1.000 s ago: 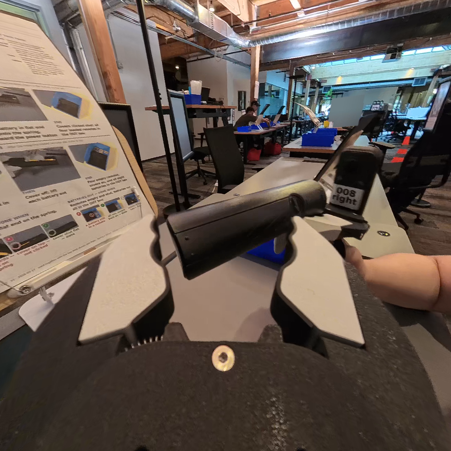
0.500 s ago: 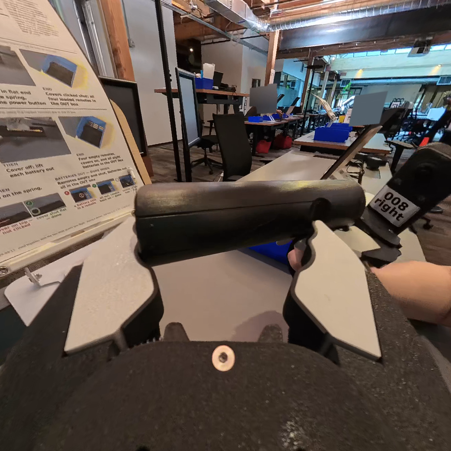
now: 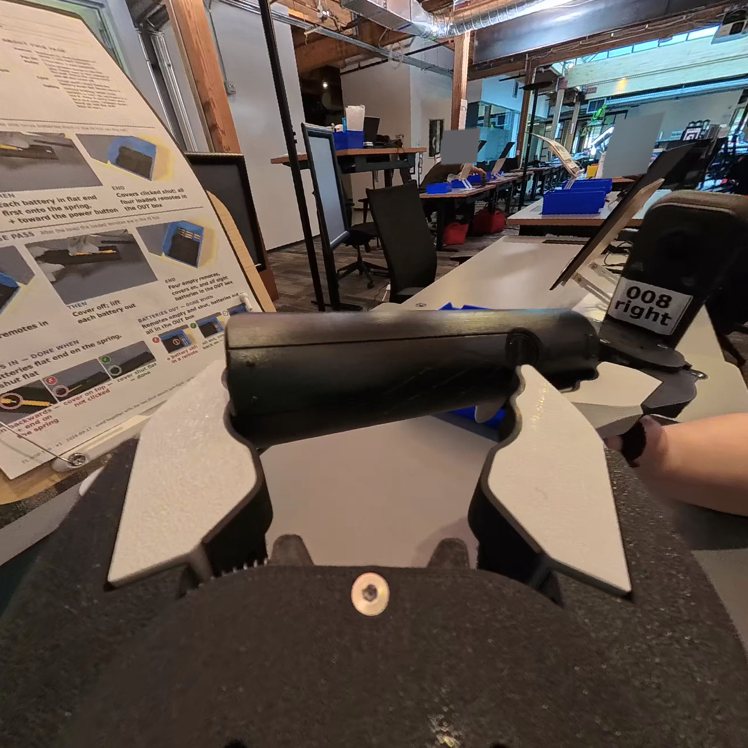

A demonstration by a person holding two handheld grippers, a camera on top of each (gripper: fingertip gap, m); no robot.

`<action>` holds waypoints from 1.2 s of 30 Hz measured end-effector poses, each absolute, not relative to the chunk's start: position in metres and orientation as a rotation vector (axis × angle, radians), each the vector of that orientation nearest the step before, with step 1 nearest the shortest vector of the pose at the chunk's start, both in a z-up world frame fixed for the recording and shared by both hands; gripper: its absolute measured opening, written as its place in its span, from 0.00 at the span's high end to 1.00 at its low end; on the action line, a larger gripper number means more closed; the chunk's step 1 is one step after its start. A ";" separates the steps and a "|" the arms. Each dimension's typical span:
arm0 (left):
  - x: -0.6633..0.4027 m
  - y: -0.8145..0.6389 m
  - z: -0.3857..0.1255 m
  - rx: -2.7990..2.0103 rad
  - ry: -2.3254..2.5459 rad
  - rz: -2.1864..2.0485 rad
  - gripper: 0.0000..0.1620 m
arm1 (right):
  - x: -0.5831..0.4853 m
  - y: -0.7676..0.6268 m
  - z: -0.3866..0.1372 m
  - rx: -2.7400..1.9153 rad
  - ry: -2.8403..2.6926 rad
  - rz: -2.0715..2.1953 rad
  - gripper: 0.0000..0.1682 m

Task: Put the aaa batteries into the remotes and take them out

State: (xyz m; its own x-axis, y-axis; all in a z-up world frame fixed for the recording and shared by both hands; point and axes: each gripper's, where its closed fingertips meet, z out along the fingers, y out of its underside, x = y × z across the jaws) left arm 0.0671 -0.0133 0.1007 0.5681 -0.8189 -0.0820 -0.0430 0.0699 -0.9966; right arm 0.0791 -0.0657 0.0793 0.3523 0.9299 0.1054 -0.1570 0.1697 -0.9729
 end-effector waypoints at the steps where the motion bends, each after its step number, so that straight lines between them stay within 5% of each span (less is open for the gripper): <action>1: 0.067 -0.014 0.102 -1.387 0.808 -0.681 0.24 | 0.078 -0.066 0.079 -1.125 -0.886 0.963 0.81; 18: 0.060 -0.018 0.112 -1.340 0.808 -0.682 0.24 | 0.067 -0.083 0.076 -1.118 -1.021 1.185 0.78; 23: 0.057 -0.018 0.118 -1.292 0.806 -0.633 0.26 | 0.073 -0.073 0.077 -1.132 -0.968 1.086 0.85; 34: 0.058 -0.040 0.136 -1.210 0.777 -0.931 0.41 | 0.084 -0.068 0.085 -1.080 -0.907 1.079 0.91; 36: 0.055 -0.045 0.138 -1.193 0.784 -1.072 0.56 | 0.082 -0.071 0.085 -1.073 -0.916 1.141 0.91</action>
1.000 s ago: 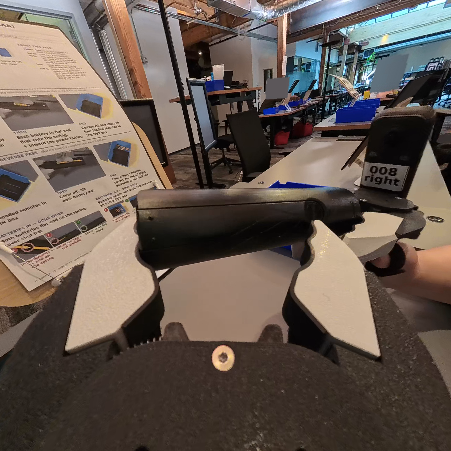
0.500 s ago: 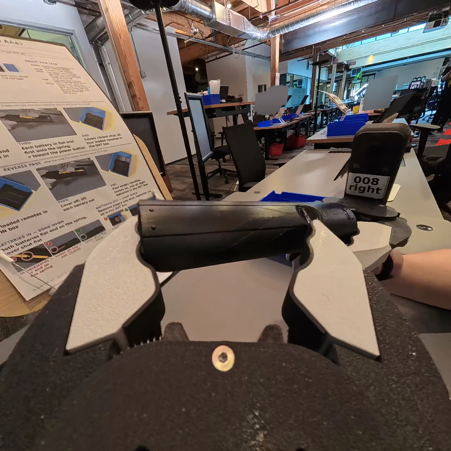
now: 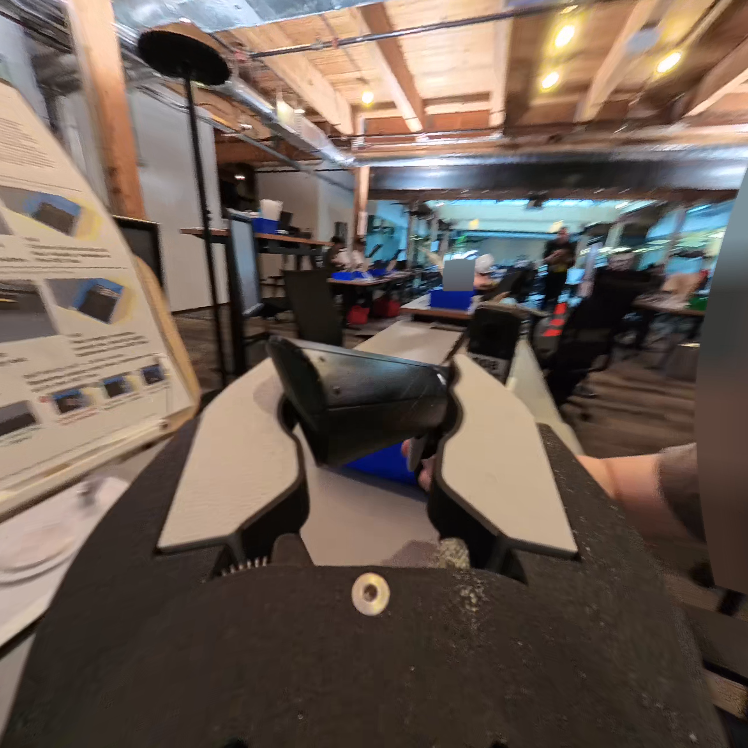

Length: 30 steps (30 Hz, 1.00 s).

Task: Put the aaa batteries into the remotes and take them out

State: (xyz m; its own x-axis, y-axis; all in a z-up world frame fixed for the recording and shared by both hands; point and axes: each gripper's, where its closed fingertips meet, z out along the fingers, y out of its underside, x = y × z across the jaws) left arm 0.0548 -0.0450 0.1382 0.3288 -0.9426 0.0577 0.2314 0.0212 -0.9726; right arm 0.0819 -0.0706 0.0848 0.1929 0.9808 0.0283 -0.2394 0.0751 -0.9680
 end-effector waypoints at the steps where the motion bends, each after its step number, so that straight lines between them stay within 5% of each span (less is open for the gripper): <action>1: 0.054 -0.049 0.139 -1.176 0.791 -1.156 0.63 | 0.081 -0.072 0.084 -1.068 -0.924 1.163 0.91; 4: 0.053 -0.055 0.139 -1.137 0.796 -1.363 0.78 | 0.076 -0.077 0.082 -1.067 -0.963 1.167 0.91; 18: 0.049 -0.057 0.131 -1.194 0.912 -1.331 0.79 | 0.079 -0.082 0.087 -1.062 -0.987 1.270 0.82; 30: 0.049 -0.058 0.130 -1.202 0.922 -1.344 0.80 | 0.079 -0.077 0.084 -1.103 -1.012 1.184 0.86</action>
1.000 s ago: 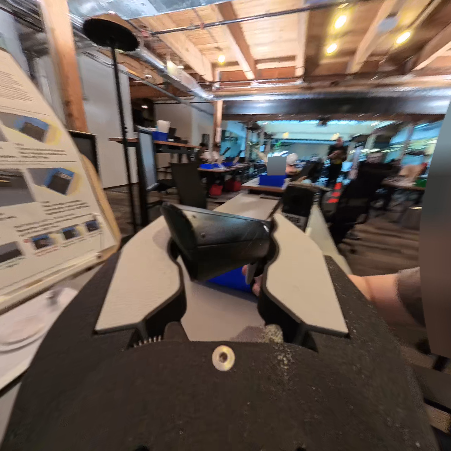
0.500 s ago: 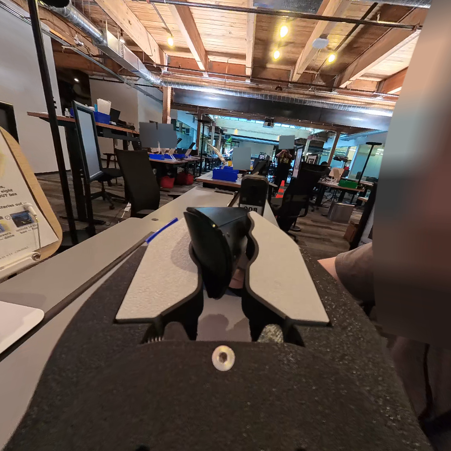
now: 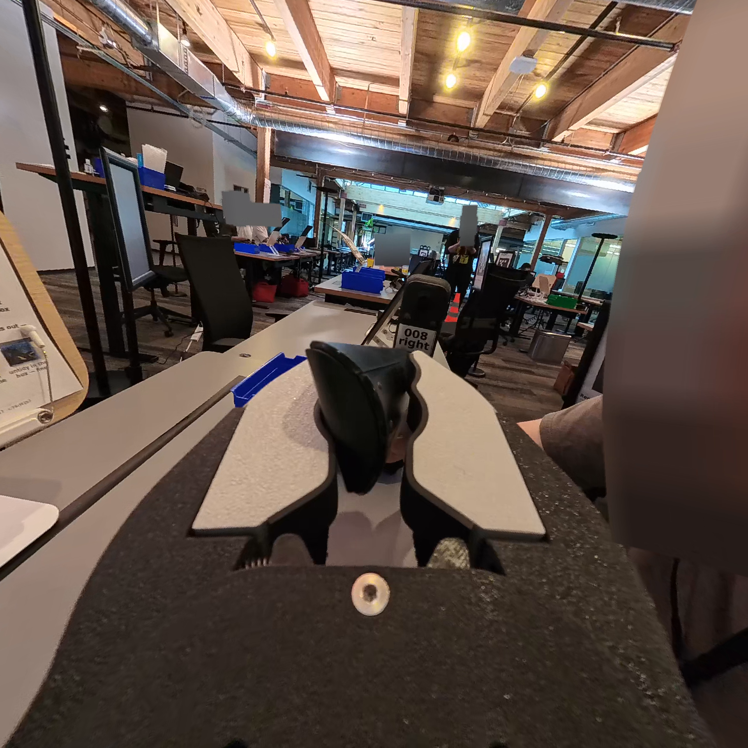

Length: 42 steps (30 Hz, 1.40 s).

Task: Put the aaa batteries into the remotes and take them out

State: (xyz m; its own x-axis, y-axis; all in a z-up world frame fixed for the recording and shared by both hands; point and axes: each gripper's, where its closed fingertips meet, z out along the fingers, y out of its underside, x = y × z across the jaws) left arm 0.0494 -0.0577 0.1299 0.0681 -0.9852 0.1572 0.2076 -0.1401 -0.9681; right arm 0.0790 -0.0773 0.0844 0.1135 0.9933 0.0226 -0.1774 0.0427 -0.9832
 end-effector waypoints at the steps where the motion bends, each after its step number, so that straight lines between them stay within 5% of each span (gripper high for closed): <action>1: 0.050 -0.057 0.130 -1.202 0.917 -1.347 0.80 | 0.078 -0.077 0.084 -1.106 -1.011 1.180 0.86; 18: 0.055 -0.049 0.119 -1.270 0.899 -1.332 0.79 | 0.082 -0.066 0.077 -1.160 -0.937 1.184 0.89; 25: 0.039 -0.013 0.106 -1.432 0.839 -0.846 0.39 | 0.089 -0.048 0.072 -1.175 -0.892 0.938 0.88; 31: 0.052 0.000 0.094 -1.458 0.787 -0.550 0.30 | 0.093 -0.040 0.070 -1.183 -0.860 0.755 0.89; 42: 0.062 0.004 0.089 -1.454 0.689 -0.644 0.22 | 0.093 -0.039 0.068 -1.168 -0.845 0.575 0.89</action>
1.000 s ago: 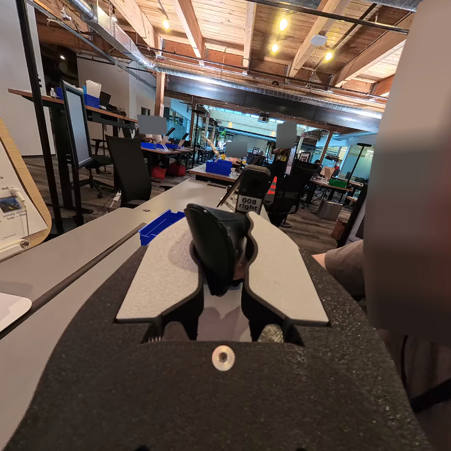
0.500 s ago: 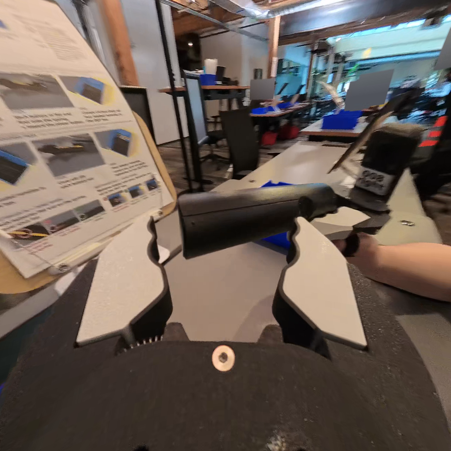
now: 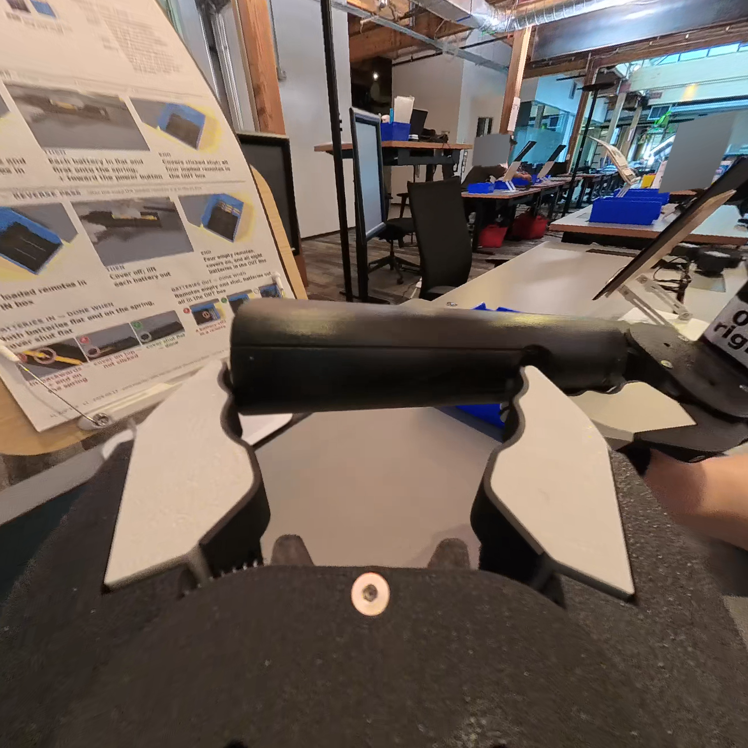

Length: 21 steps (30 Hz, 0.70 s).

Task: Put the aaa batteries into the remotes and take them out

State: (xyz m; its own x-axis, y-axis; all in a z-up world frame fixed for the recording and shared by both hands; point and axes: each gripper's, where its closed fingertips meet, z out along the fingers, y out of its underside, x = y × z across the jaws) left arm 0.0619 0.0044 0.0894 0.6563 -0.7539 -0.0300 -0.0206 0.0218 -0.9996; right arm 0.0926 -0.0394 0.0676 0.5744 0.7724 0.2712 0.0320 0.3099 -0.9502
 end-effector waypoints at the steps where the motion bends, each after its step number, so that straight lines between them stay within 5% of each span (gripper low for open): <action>1: 0.062 0.003 0.091 -1.439 0.702 -0.619 0.23 | 0.092 -0.040 0.068 -1.169 -0.841 0.581 0.89; 21: 0.065 -0.008 0.101 -1.387 0.763 -0.617 0.25 | 0.095 -0.051 0.077 -1.075 -0.832 0.512 0.89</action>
